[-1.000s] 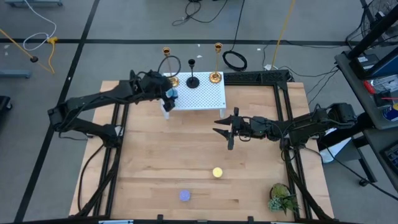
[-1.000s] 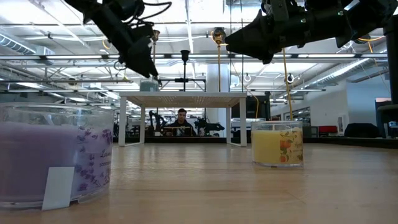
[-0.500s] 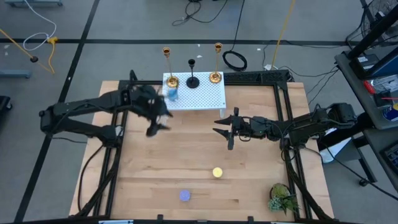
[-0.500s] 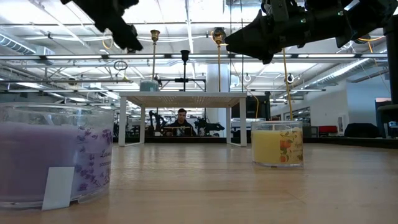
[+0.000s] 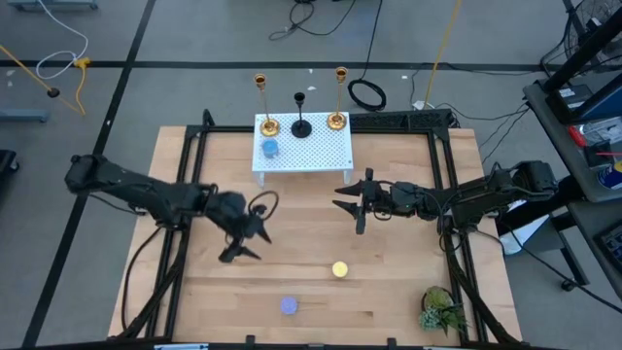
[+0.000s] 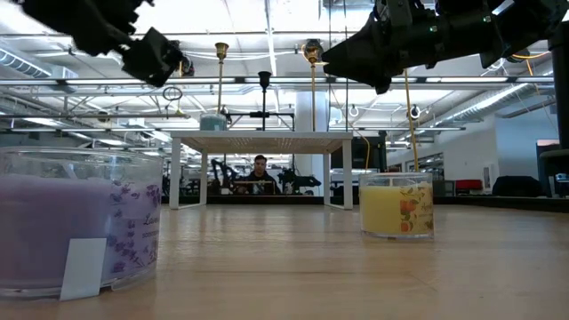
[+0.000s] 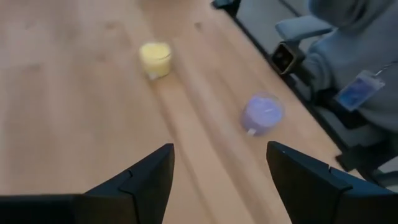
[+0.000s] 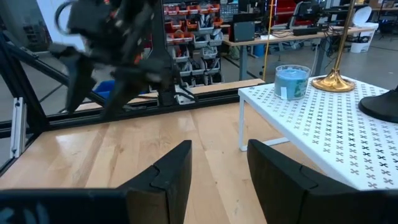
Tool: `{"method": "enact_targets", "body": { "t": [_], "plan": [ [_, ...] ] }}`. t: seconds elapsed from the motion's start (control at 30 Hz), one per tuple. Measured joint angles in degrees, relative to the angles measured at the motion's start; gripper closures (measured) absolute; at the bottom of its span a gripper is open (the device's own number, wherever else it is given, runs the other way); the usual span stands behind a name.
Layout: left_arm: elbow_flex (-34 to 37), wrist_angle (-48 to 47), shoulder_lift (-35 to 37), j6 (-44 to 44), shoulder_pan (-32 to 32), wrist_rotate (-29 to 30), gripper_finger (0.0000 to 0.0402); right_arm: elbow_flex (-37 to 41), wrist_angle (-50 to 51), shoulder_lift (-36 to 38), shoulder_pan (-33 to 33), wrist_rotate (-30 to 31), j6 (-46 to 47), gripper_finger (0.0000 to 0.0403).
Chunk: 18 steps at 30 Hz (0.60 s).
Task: Pick & Place candle stick holders
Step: Put the yellow scented candle on the shelf aligned with the right golden candle holder
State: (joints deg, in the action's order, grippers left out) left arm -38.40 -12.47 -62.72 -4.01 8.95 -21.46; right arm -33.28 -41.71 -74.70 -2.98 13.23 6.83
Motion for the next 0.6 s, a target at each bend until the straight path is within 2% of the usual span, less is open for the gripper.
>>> {"method": "enact_targets", "body": {
  "t": [0.23,0.33,0.47,0.6],
  "plan": [
    [10.7,18.7,0.0,3.3,7.4,4.7,0.0144,0.0,0.8,0.0,-0.1,-0.1,0.0,0.0252],
    [13.1,23.3,0.0,6.3,9.3,7.2,0.0144,0.0,3.3,0.0,-0.5,-4.0,0.1,0.0252],
    [14.7,24.9,0.0,8.7,11.1,11.2,0.0144,0.0,3.6,-0.9,-2.8,-12.6,3.3,0.0252],
    [14.7,24.6,0.0,9.1,11.8,13.1,0.0144,0.0,2.3,-2.4,-7.0,-13.5,2.7,0.0245]
  ]
}}
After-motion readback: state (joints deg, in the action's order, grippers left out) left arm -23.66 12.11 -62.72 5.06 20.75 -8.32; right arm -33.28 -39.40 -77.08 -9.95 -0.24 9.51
